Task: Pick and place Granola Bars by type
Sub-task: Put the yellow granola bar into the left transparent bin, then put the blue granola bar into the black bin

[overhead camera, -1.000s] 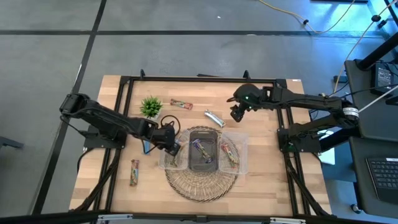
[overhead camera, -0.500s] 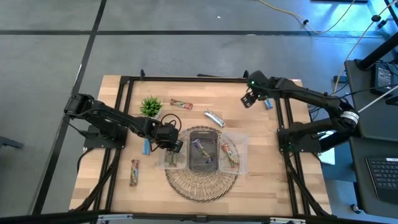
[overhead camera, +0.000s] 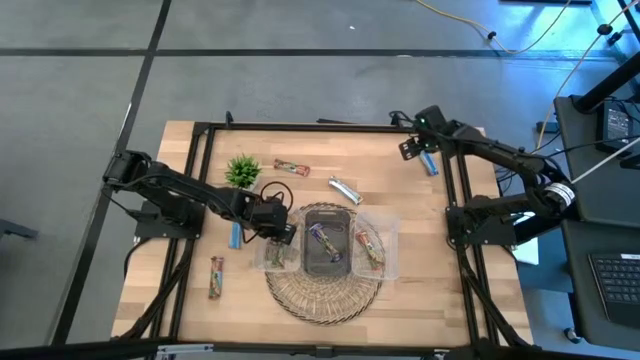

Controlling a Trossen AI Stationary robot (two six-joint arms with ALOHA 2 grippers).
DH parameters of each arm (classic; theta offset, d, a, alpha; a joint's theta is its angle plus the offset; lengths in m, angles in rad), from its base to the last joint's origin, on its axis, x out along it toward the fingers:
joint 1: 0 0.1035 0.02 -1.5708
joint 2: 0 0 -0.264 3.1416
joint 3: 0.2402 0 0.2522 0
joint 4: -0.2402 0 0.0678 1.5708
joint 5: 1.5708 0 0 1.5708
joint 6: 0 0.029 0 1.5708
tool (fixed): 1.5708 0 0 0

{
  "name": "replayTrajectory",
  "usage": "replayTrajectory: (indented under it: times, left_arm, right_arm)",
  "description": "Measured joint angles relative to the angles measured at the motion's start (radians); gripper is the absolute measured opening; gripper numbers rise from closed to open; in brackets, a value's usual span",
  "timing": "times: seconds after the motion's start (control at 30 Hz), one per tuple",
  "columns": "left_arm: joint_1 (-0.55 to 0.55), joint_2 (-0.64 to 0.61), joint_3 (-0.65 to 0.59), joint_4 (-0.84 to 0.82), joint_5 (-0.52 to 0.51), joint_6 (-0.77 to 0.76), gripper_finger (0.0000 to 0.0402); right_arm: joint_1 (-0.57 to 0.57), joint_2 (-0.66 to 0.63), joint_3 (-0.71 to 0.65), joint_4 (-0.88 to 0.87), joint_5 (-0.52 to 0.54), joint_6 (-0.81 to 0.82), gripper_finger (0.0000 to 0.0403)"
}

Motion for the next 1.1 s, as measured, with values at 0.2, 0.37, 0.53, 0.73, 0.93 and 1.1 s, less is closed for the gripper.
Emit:
replayTrajectory:
  times: [0.2, 0.37, 0.53, 0.73, 0.93, 1.1]
  left_arm:
    - [0.000, 0.000, 0.000, 0.006, 0.000, -0.005, 0.0082]
    - [0.000, 0.000, 0.000, 0.017, -0.008, -0.002, 0.0084]
    - [0.000, 0.000, 0.000, 0.019, -0.011, 0.011, 0.0118]
    - [0.000, -0.002, 0.000, 0.029, -0.008, 0.011, 0.0171]
    - [0.000, -0.073, 0.000, 0.188, -0.042, 0.086, 0.0189]
    - [0.000, -0.151, 0.000, 0.289, -0.113, 0.171, 0.0187]
  right_arm:
    - [-0.002, 0.000, -0.006, 0.041, -0.003, -0.010, 0.0249]
    - [-0.002, 0.000, -0.006, 0.044, 0.027, -0.016, 0.0271]
    - [-0.002, 0.000, -0.006, 0.048, 0.034, -0.090, 0.0277]
    - [-0.002, 0.000, -0.006, 0.049, 0.012, -0.088, 0.0276]
    - [-0.002, 0.010, 0.008, 0.039, -0.063, -0.115, 0.0275]
    - [-0.021, 0.089, 0.108, -0.056, -0.063, -0.131, 0.0275]
